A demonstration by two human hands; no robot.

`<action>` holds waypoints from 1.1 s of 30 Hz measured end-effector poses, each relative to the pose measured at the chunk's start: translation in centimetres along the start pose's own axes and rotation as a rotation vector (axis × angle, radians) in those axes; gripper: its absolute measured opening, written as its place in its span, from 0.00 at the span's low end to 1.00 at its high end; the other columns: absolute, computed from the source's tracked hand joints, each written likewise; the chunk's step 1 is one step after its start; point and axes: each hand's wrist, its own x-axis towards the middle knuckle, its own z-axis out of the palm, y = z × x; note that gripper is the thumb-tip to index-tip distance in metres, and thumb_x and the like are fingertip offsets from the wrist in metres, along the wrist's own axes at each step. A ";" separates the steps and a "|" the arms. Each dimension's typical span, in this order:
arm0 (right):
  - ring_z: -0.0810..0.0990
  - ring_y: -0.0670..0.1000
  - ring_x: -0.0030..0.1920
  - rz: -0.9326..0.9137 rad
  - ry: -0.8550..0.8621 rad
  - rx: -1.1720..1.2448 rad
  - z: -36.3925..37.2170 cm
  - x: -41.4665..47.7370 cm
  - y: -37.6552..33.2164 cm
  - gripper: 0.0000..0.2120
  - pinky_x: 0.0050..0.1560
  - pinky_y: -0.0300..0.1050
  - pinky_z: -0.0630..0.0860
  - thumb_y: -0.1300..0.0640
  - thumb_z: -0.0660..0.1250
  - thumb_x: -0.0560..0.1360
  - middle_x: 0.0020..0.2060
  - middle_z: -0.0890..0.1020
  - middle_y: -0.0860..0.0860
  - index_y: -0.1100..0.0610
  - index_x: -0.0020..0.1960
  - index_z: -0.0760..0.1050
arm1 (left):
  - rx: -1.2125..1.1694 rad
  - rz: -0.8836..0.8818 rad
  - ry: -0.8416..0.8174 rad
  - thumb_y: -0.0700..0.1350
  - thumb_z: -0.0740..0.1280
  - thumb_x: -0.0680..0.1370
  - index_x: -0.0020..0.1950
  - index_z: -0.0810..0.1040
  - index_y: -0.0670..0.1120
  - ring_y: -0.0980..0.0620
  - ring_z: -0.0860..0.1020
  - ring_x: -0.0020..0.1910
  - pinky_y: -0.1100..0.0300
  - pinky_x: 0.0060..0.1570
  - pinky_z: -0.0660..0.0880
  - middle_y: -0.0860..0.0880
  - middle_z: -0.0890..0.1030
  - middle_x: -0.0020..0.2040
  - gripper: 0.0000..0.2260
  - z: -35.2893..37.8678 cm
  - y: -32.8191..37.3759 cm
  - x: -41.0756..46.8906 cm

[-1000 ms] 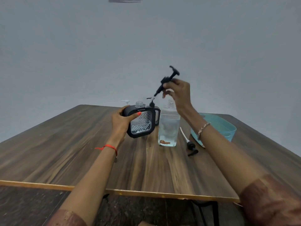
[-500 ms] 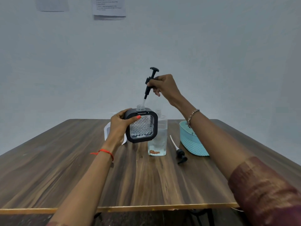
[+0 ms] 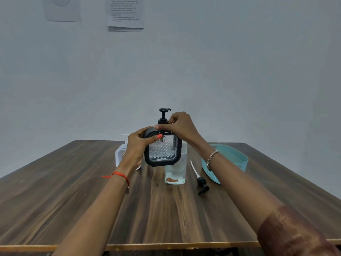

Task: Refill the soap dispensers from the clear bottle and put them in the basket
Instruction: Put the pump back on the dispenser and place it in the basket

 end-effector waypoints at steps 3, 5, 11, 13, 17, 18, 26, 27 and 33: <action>0.71 0.47 0.31 0.034 -0.013 0.028 0.0 0.0 0.0 0.19 0.33 0.32 0.66 0.46 0.75 0.66 0.30 0.73 0.52 0.60 0.34 0.72 | -0.001 -0.011 -0.002 0.36 0.75 0.64 0.49 0.81 0.45 0.49 0.82 0.42 0.57 0.45 0.80 0.46 0.84 0.44 0.15 -0.2 -0.2 -0.1; 0.76 0.44 0.37 0.074 -0.095 0.178 -0.3 0.1 0.0 0.10 0.39 0.35 0.69 0.52 0.72 0.70 0.39 0.78 0.51 0.58 0.41 0.77 | 0.011 -0.021 -0.002 0.37 0.76 0.62 0.51 0.81 0.43 0.47 0.82 0.44 0.55 0.47 0.79 0.45 0.84 0.46 0.18 -0.2 -0.3 -0.1; 0.82 0.41 0.34 0.097 -0.089 0.390 -0.4 0.2 0.8 0.13 0.36 0.28 0.75 0.66 0.74 0.67 0.37 0.83 0.52 0.67 0.50 0.80 | -0.007 -0.021 0.023 0.36 0.76 0.62 0.50 0.80 0.43 0.49 0.82 0.41 0.59 0.43 0.79 0.45 0.83 0.44 0.17 0.0 -0.6 -0.1; 0.82 0.42 0.34 0.086 -0.064 0.339 -0.2 0.0 0.8 0.10 0.36 0.29 0.75 0.62 0.77 0.64 0.35 0.84 0.52 0.63 0.44 0.83 | 0.019 -0.012 0.031 0.35 0.76 0.63 0.51 0.80 0.43 0.48 0.81 0.42 0.56 0.46 0.79 0.44 0.83 0.46 0.17 -0.1 -0.7 -0.1; 0.80 0.41 0.33 0.094 -0.020 0.343 -0.5 0.0 1.7 0.14 0.37 0.30 0.72 0.55 0.75 0.67 0.30 0.82 0.51 0.67 0.39 0.82 | 0.016 -0.018 0.029 0.34 0.75 0.64 0.50 0.80 0.44 0.49 0.82 0.41 0.56 0.45 0.79 0.45 0.83 0.44 0.16 -0.2 -1.0 -0.2; 0.79 0.41 0.32 0.114 0.007 0.352 -0.7 0.1 2.0 0.16 0.38 0.33 0.72 0.53 0.75 0.67 0.29 0.82 0.50 0.68 0.39 0.82 | 0.011 -0.020 0.026 0.34 0.75 0.64 0.48 0.81 0.45 0.51 0.82 0.40 0.58 0.43 0.80 0.47 0.84 0.43 0.15 -0.3 -1.1 -0.2; 0.83 0.47 0.43 0.145 -0.230 0.446 -0.4 0.4 2.1 0.15 0.47 0.36 0.78 0.71 0.69 0.68 0.46 0.83 0.58 0.65 0.55 0.78 | -0.024 -0.046 -0.014 0.35 0.75 0.62 0.49 0.81 0.44 0.48 0.82 0.42 0.56 0.46 0.80 0.46 0.84 0.44 0.16 0.1 -1.4 -0.3; 0.83 0.46 0.39 0.139 -0.210 0.404 -0.3 0.3 2.0 0.13 0.43 0.34 0.78 0.70 0.71 0.67 0.42 0.84 0.56 0.64 0.52 0.80 | -0.027 -0.046 -0.014 0.35 0.75 0.62 0.49 0.81 0.44 0.48 0.82 0.42 0.55 0.46 0.80 0.45 0.84 0.44 0.16 0.1 -1.5 -0.3; 0.82 0.50 0.42 0.199 -0.301 0.298 -0.2 0.1 1.8 0.10 0.46 0.37 0.78 0.59 0.72 0.70 0.44 0.83 0.57 0.62 0.50 0.81 | -0.004 -0.053 -0.014 0.34 0.75 0.64 0.52 0.80 0.42 0.48 0.82 0.42 0.57 0.45 0.80 0.43 0.83 0.47 0.18 0.2 -1.7 -0.4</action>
